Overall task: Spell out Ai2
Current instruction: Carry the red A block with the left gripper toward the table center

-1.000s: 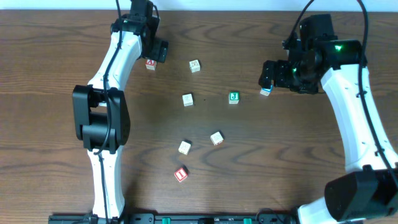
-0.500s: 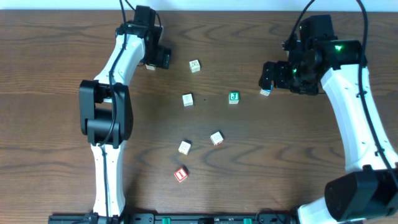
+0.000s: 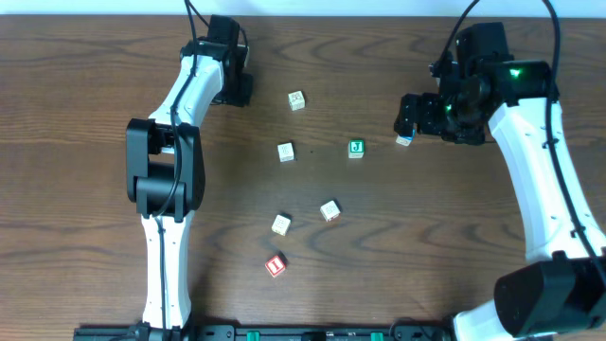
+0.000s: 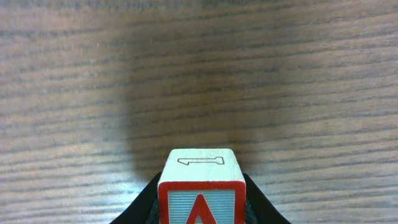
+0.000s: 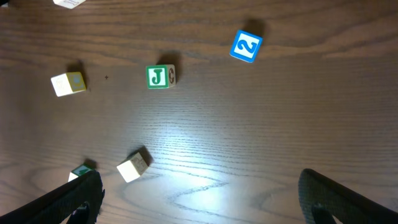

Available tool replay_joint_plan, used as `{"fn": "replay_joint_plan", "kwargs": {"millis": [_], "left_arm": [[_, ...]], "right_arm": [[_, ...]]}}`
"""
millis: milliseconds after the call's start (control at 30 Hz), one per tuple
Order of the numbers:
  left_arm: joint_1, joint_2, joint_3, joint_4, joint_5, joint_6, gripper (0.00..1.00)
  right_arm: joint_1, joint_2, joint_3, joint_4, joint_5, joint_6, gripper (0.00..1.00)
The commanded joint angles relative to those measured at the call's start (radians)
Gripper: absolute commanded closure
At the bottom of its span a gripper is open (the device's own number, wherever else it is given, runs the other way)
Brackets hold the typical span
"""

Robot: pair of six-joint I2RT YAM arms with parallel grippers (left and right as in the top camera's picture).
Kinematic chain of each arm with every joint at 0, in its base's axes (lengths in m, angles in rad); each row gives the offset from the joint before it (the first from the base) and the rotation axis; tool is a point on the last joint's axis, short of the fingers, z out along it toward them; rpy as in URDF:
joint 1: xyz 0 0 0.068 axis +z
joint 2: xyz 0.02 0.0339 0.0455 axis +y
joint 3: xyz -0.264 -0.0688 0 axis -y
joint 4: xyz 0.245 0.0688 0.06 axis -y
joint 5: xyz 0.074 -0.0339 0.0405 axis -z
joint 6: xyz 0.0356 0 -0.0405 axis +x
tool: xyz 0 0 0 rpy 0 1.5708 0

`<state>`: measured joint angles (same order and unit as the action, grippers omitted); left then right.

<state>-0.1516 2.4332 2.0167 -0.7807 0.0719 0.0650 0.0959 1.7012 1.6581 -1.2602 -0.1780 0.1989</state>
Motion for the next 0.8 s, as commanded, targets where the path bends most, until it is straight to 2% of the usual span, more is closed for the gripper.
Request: {"fn": "replay_joint_plan", "kwargs": {"millis": [0, 200, 433, 600, 767], "left_arm": [[-0.005, -0.005, 0.018, -0.031, -0.004, -0.057, 0.83], [-0.057, -0.057, 0.018, -0.126, -0.001, -0.089, 0.79], [-0.160, -0.108, 0.017, -0.243, 0.000, -0.160, 0.79], [-0.238, -0.109, 0.017, -0.274, 0.079, -0.177, 0.80], [-0.322, -0.111, 0.017, -0.274, 0.081, -0.178, 0.85]], "right_arm": [[0.010, 0.001, 0.015, -0.001, 0.017, 0.010, 0.01], [0.010, 0.001, 0.015, -0.002, 0.018, 0.010, 0.01], [0.010, 0.001, 0.015, -0.030, 0.017, 0.010, 0.01], [0.010, 0.001, 0.015, -0.049, 0.017, 0.010, 0.01], [0.010, 0.001, 0.015, -0.063, 0.018, 0.002, 0.01]]}}
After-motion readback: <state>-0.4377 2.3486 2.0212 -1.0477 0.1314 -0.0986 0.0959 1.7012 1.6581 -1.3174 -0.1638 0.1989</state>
